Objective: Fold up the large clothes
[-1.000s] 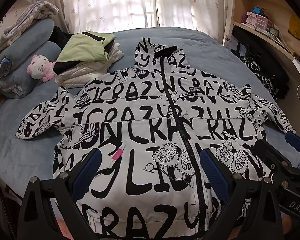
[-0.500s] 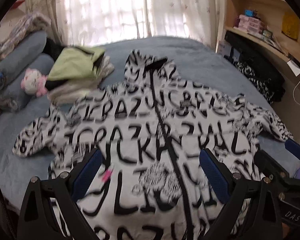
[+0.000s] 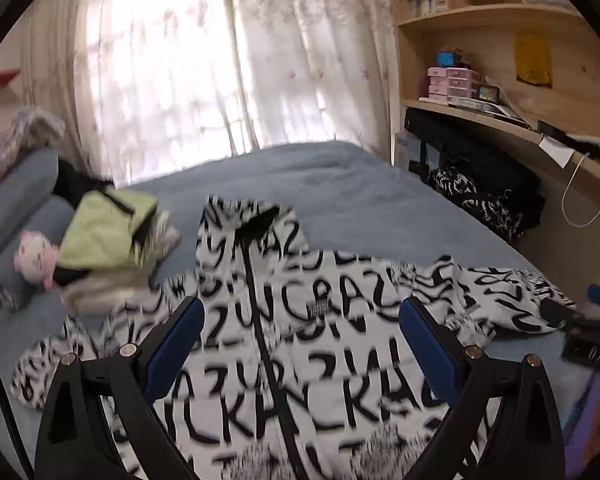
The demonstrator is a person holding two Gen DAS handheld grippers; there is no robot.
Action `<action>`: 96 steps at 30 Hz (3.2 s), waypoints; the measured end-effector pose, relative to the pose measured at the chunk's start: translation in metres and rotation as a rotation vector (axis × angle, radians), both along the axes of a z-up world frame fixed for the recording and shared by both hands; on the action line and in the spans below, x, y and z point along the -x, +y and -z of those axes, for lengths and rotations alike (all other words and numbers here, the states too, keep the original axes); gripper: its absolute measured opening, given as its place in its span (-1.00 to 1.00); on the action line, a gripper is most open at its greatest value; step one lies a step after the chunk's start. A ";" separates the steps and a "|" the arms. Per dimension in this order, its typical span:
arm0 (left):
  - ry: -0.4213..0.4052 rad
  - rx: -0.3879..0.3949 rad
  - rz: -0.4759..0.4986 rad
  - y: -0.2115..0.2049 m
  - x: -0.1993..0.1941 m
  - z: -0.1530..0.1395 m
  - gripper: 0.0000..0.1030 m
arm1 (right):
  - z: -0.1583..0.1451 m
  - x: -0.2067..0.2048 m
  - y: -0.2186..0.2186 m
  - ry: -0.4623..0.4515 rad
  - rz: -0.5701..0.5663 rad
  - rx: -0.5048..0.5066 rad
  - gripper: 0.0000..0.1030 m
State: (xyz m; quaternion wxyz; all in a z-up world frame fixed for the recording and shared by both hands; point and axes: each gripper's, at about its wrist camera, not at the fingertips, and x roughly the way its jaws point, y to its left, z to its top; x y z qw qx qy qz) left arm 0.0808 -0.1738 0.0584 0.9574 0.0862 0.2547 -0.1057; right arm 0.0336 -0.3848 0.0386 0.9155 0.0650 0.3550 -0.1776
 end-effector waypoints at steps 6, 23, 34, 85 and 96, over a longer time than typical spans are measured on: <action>0.074 -0.035 0.046 -0.053 -0.034 0.012 0.89 | 0.016 -0.014 -0.080 0.061 0.117 -0.057 0.94; 0.269 -0.043 0.063 -0.146 -0.102 0.097 0.88 | 0.133 0.006 -0.289 0.162 0.389 -0.682 0.53; 0.316 -0.036 0.089 -0.164 -0.107 0.118 0.88 | 0.171 -0.010 -0.308 0.124 0.473 -0.705 -0.45; 0.839 0.445 0.119 0.002 -0.129 0.235 0.34 | 0.119 -0.050 0.020 0.154 -0.427 -0.460 0.00; 0.682 0.213 0.105 -0.076 -0.133 0.204 -0.87 | 0.119 -0.042 0.017 0.149 -0.400 -0.436 0.00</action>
